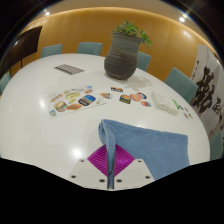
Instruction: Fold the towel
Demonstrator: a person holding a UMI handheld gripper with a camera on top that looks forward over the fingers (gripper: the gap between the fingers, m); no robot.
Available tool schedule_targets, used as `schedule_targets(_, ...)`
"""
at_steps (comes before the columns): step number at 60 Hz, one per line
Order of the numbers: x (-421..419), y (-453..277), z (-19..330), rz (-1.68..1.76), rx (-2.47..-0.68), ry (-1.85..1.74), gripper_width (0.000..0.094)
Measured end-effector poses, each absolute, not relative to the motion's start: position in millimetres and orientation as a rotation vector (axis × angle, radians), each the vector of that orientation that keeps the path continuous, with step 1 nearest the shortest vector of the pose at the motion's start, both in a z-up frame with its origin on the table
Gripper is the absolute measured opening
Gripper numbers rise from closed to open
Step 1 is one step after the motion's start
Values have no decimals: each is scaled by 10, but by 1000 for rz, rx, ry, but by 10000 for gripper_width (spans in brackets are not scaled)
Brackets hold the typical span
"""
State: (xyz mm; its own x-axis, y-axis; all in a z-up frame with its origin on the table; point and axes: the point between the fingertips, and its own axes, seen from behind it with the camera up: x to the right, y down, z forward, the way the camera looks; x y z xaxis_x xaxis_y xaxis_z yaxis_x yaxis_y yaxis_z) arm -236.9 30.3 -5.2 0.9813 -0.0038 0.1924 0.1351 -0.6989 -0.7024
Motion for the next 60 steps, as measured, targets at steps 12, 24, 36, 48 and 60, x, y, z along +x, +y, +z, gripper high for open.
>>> schedule_targets(12,-2929,278,1020,230,-2207,65,60)
schedule_targets(24,-1963,185,1235,233,-2161,224,63)
schedule_targets(36,-869,-150,403,27,-2307,243,533)
schedule_targets(48,-670,-698,930,-27,-2275,98,865)
schedule_targets(60,-935,-1452,1678,-33,-2232,13,861)
